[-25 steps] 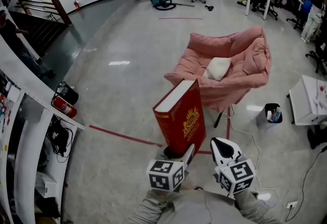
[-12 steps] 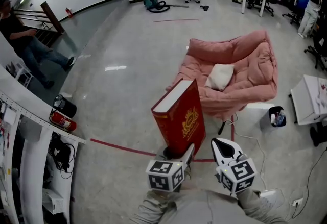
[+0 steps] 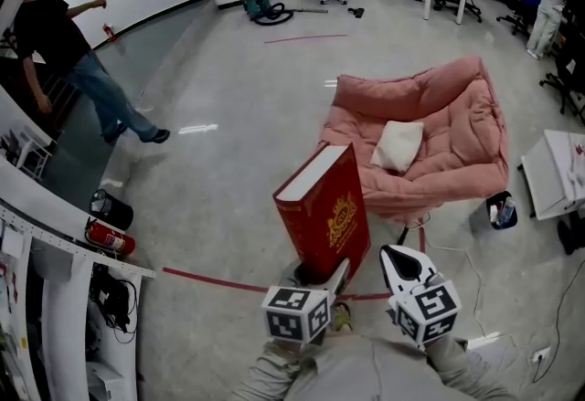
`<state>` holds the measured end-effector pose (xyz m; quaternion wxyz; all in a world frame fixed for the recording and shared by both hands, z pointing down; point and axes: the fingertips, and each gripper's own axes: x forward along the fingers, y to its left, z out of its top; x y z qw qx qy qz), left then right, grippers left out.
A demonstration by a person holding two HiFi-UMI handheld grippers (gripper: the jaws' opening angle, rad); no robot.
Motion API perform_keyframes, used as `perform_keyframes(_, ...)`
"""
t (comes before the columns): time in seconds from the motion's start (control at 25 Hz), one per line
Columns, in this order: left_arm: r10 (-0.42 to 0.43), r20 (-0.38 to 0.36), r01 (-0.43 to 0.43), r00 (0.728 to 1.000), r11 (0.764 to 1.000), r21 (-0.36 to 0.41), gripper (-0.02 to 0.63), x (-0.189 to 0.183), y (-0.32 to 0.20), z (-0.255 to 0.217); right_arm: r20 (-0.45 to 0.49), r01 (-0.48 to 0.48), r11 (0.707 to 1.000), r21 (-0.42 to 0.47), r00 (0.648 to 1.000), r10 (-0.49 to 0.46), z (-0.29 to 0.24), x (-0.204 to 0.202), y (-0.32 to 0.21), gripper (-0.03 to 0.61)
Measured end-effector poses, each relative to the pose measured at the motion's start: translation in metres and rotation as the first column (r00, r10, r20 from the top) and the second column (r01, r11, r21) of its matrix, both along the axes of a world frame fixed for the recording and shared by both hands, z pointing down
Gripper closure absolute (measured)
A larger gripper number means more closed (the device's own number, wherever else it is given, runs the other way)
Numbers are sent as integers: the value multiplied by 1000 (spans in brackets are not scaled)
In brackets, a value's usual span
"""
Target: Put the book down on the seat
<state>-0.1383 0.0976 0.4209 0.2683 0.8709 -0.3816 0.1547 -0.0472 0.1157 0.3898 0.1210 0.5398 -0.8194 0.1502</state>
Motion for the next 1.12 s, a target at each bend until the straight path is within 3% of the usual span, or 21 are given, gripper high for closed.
perform_keyframes(0.72,42,6,-42,999,998,-42,371,-10,-76,17,-5,-31,999,-40,1000,31,16,-15,-78,574)
perform_keyframes(1.12,18,5,-17,1000,997,-76,371,7,-111,30,-1,-22,997,-69,1000,22,28,7,-111,574)
